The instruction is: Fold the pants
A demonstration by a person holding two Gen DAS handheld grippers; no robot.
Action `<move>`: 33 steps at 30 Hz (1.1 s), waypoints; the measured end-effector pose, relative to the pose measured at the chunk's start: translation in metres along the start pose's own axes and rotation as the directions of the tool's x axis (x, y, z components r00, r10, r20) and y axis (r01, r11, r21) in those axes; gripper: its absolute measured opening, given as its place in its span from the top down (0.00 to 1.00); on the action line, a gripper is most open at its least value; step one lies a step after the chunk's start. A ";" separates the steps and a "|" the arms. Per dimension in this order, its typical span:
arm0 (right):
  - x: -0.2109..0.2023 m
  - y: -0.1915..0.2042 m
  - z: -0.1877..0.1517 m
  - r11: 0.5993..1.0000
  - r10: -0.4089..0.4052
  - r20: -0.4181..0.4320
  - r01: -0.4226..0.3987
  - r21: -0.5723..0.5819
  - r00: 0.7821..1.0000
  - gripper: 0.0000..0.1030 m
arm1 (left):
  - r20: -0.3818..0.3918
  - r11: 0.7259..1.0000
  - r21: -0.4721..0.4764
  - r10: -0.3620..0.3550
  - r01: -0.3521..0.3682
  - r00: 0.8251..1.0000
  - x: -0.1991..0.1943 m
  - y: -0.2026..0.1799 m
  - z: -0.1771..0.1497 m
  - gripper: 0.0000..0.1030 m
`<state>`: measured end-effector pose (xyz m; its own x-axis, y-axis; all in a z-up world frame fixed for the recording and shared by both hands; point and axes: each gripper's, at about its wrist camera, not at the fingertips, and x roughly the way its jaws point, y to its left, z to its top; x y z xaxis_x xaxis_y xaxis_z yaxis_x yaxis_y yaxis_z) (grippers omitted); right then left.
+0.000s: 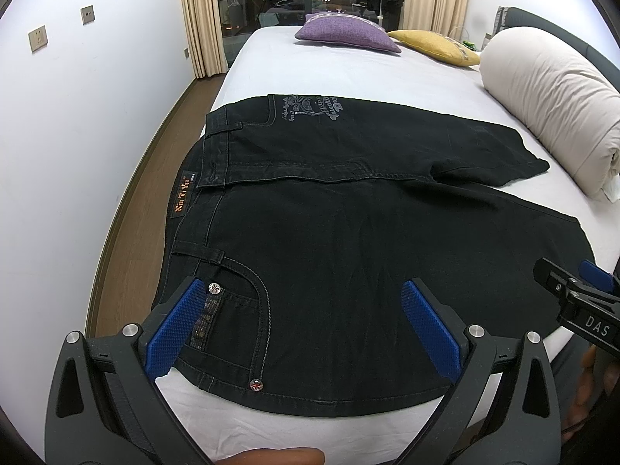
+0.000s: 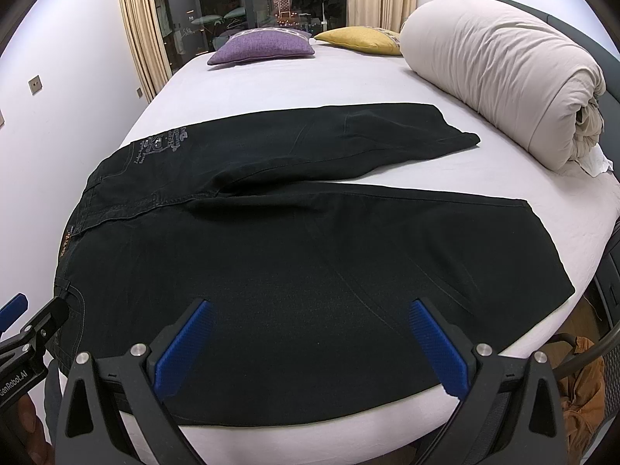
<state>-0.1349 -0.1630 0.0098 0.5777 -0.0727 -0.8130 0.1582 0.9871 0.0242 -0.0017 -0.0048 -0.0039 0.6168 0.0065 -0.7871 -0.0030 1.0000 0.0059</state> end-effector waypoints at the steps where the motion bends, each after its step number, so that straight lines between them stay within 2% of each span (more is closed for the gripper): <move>1: 0.000 0.000 0.000 1.000 0.000 0.000 0.000 0.000 1.000 0.00 | 0.000 1.000 0.000 0.000 0.000 1.000 0.000 0.000 0.000 0.00; 16: 0.000 0.000 0.000 1.000 0.000 -0.001 0.000 0.000 1.000 0.00 | 0.001 1.000 0.001 -0.010 0.010 1.000 -0.001 -0.004 -0.001 0.00; 22: 0.003 0.000 0.002 1.000 0.022 0.009 -0.022 -0.015 1.000 0.00 | 0.028 0.999 0.041 -0.005 0.003 1.000 0.001 -0.006 0.002 0.00; 28: 0.013 -0.012 0.018 0.994 0.093 0.027 -0.091 -0.055 0.995 0.00 | -0.030 0.989 0.049 -0.140 0.142 0.990 0.028 0.009 0.038 0.00; 29: 0.016 -0.014 0.023 0.993 0.105 0.023 -0.103 -0.061 0.994 0.00 | -0.042 0.983 0.048 -0.175 0.177 0.984 0.035 0.012 0.045 0.00; 31: 0.024 -0.018 0.033 0.989 0.130 0.018 -0.128 -0.078 0.991 0.00 | -0.057 0.959 0.051 -0.276 0.279 0.959 0.052 0.017 0.063 0.00; 32: 0.027 -0.020 0.038 0.987 0.136 0.017 -0.134 -0.087 0.991 0.00 | -0.076 0.953 0.059 -0.294 0.299 0.953 0.058 0.018 0.069 0.00; 33: 0.031 -0.022 0.044 0.985 0.143 0.015 -0.141 -0.097 0.990 0.00 | -0.111 0.955 0.078 -0.276 0.285 0.955 0.070 0.017 0.079 0.00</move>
<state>-0.0855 -0.1927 0.0094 0.6066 0.0673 -0.7922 -0.0031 0.9966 0.0823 0.1035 0.0128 -0.0106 0.5023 -0.2698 -0.8215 0.2346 0.9570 -0.1709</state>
